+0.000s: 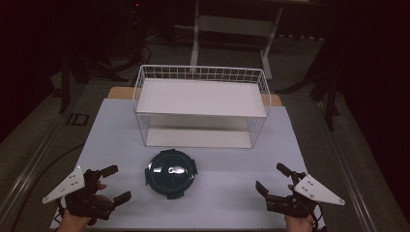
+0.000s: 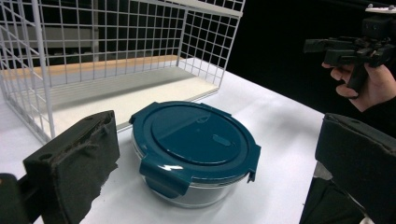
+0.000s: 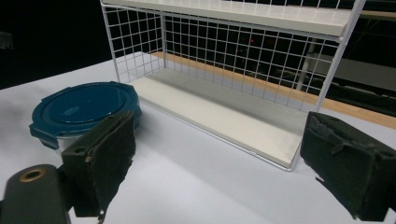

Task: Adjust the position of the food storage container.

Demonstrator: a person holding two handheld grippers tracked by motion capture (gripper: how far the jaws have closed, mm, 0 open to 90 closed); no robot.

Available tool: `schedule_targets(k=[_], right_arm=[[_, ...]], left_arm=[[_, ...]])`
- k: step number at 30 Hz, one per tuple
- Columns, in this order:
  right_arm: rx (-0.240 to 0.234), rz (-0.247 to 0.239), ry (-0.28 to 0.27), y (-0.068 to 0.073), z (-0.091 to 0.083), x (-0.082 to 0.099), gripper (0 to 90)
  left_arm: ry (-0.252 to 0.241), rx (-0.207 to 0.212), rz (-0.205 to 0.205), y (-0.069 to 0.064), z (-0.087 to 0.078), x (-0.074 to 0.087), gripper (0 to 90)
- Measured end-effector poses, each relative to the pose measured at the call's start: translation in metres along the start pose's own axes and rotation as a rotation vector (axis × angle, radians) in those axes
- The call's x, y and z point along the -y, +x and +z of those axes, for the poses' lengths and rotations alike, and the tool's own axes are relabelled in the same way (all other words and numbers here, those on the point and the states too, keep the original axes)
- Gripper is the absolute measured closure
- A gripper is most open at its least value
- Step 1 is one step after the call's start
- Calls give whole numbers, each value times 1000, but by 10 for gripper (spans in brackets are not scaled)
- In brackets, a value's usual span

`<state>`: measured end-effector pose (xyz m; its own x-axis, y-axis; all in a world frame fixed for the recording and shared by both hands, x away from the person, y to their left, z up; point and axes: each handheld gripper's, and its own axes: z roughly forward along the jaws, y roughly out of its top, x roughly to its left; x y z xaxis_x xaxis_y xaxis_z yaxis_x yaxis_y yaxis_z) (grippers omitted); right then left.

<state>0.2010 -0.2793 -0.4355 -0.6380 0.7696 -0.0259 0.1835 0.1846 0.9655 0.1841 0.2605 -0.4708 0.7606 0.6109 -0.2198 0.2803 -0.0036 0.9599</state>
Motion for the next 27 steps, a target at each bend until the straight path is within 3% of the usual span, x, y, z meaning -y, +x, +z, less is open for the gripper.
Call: schedule_targets(k=[7,10,14,19,24,27], right_arm=[[-5,-3,-13,3,-2,-7,102],[-4,-5,-20,3,-2,-9,103],[-6,-1,-26,3,-3,-11,103],[-4,-5,-28,3,-3,-11,103],[-8,-3,-30,3,-2,-11,103],[-10,-4,-32,3,-2,-10,103]], left_arm=[[-11,20,22,-4,-2,-12,0],[13,34,8,-3,-2,-21,0],[27,86,-11,2,-4,-32,0],[94,57,26,11,-1,-38,9],[167,58,50,20,5,-31,158],[202,59,44,27,10,-24,309]])
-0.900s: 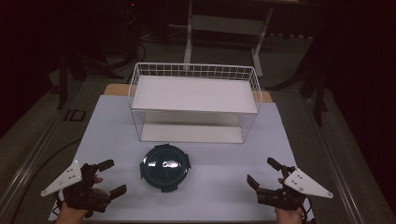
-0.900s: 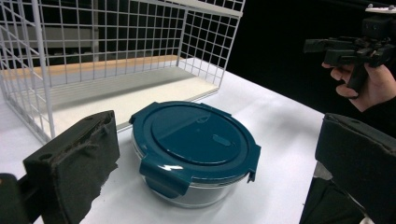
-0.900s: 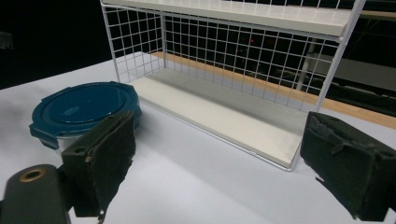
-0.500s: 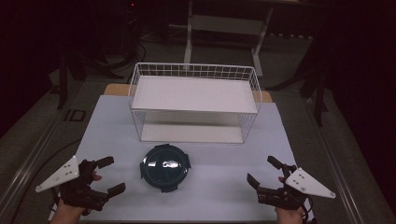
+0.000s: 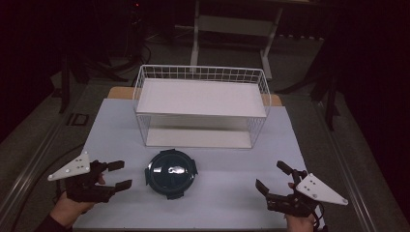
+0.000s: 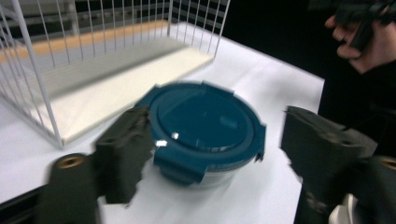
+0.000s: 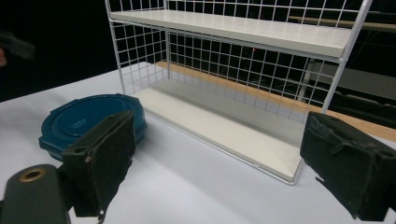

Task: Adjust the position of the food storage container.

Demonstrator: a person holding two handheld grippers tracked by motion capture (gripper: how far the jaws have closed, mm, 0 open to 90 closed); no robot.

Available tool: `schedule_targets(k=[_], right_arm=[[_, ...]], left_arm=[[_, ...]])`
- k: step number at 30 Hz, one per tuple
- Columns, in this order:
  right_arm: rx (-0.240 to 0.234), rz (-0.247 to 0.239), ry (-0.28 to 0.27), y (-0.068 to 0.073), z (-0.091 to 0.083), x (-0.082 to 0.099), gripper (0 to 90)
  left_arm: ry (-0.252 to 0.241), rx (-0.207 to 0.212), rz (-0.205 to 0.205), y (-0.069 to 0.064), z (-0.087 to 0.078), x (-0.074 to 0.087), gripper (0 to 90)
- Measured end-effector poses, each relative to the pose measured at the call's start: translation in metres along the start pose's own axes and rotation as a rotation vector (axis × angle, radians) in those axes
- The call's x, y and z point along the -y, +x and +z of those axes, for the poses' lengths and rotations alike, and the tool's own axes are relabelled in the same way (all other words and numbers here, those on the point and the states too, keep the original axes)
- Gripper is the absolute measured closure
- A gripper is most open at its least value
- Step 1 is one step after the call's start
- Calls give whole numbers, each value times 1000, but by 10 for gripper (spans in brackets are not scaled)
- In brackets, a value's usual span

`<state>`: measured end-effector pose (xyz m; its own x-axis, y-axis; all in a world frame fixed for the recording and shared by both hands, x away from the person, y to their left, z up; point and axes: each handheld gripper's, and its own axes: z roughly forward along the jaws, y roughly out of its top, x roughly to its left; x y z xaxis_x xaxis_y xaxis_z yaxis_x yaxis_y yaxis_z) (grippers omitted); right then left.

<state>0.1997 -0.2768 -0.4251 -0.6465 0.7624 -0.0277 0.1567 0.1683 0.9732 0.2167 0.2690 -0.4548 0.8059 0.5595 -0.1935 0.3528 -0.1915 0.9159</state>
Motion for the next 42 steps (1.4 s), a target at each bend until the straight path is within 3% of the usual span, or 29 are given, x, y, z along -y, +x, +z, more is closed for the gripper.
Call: schedule_targets(k=[2,9,16,18,19,23,37,42], right_arm=[[-1,-3,3,0,0,0,103],[-13,-2,6,1,2,2,103],[-20,2,13,1,2,3,103],[-20,4,15,2,3,4,103],[-22,3,17,2,3,4,103],[-25,9,19,1,3,5,103],[-30,15,22,0,3,5,103],[-36,15,25,1,4,6,103]], left_arm=[[11,6,-4,2,2,2,404],[130,3,-26,12,20,17,670],[269,-42,-27,18,37,31,835],[283,-46,-23,17,39,32,870],[323,-62,-15,17,44,32,888],[352,-82,-7,19,50,32,896],[355,-55,6,17,62,23,899],[353,-66,14,17,64,19,899]])
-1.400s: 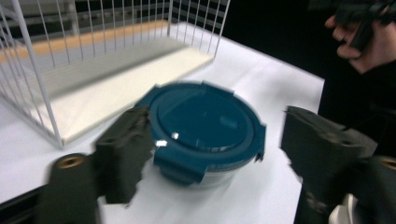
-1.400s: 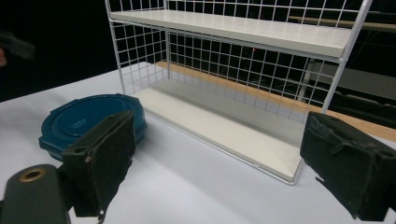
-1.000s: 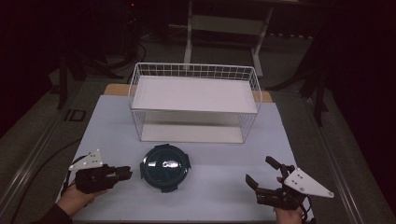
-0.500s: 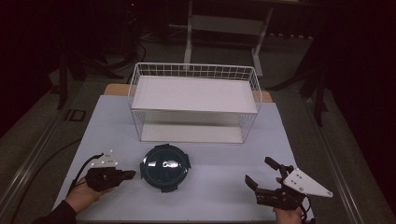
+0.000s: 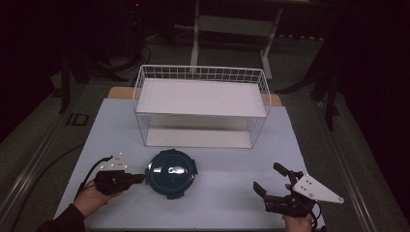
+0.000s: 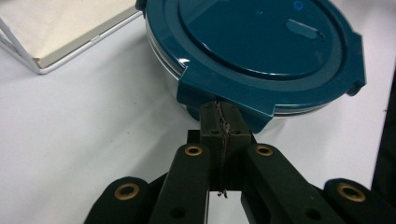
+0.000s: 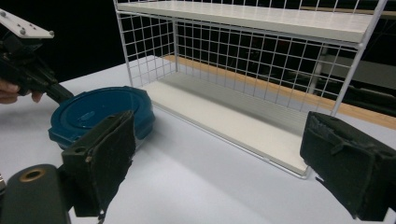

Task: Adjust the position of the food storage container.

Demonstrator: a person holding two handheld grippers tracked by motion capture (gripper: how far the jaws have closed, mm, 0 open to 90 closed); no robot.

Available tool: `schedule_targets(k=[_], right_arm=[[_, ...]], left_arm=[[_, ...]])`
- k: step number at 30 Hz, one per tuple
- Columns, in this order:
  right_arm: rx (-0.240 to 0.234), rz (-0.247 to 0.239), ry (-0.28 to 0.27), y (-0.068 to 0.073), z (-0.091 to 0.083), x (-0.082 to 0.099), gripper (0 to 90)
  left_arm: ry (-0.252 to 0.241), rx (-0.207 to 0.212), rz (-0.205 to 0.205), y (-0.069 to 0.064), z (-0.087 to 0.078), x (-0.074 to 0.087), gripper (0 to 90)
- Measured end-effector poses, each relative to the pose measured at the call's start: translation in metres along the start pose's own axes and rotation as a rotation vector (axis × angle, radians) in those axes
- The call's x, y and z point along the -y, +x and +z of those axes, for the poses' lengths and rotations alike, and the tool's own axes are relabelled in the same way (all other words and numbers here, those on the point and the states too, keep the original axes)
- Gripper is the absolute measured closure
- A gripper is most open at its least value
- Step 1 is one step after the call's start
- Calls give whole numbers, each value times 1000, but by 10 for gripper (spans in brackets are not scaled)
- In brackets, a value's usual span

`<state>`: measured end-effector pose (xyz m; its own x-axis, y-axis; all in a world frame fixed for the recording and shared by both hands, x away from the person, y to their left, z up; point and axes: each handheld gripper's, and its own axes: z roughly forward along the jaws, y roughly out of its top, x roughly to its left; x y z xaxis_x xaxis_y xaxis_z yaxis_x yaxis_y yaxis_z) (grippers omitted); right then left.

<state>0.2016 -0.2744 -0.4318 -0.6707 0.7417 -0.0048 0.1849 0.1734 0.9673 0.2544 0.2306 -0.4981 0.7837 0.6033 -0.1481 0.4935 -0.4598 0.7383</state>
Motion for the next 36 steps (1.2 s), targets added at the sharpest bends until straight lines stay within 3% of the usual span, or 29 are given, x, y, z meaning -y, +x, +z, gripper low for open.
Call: schedule_targets(k=[11,17,29,36], right_arm=[[-5,-4,6,2,2,0,104],[-9,2,10,1,3,1,103],[-18,-5,18,2,5,1,104],[-15,6,18,1,4,2,104]], left_arm=[[10,-15,0,2,8,-10,899],[6,3,1,5,17,-17,899],[4,29,37,-3,43,-39,899],[6,26,38,-3,36,-39,898]])
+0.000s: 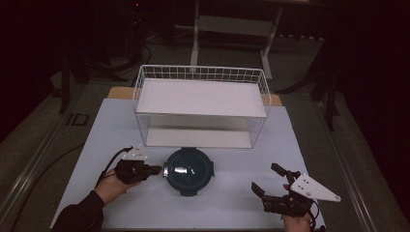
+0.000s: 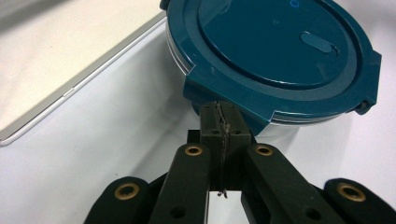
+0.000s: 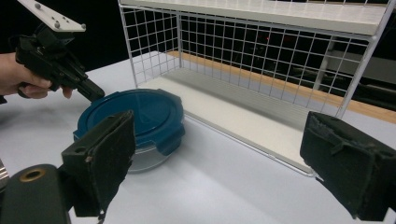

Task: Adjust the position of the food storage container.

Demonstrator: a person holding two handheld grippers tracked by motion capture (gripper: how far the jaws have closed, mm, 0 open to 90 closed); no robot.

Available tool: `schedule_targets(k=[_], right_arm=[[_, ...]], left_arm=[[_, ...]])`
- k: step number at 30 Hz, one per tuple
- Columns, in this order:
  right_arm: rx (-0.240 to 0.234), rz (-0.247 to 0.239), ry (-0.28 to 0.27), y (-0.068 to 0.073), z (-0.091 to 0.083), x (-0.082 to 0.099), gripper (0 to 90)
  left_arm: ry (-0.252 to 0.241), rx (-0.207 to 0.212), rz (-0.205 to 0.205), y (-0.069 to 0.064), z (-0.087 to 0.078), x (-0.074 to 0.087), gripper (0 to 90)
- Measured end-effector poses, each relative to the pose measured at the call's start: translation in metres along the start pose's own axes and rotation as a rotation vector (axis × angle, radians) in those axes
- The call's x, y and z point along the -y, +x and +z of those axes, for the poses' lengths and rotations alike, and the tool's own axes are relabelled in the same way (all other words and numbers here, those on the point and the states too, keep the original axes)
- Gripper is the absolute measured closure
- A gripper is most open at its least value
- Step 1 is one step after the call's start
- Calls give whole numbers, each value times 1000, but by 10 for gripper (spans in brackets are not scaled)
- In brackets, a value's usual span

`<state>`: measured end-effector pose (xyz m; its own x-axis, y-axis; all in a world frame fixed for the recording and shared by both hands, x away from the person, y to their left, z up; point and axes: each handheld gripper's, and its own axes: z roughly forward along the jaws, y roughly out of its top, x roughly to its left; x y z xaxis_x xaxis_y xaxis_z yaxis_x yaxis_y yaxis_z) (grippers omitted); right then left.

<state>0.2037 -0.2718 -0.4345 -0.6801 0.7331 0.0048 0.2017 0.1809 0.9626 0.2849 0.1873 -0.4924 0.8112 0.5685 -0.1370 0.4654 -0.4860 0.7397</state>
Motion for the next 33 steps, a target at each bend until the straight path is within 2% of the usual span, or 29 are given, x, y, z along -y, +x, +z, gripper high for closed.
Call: schedule_targets(k=[5,14,33], right_arm=[[-1,-7,2,1,0,0,104],[-6,-3,5,1,2,1,103],[-22,0,18,3,6,2,103]], left_arm=[[20,3,3,-1,6,0,899],[10,-7,-8,-2,10,-3,899],[11,40,23,-16,40,-27,899]])
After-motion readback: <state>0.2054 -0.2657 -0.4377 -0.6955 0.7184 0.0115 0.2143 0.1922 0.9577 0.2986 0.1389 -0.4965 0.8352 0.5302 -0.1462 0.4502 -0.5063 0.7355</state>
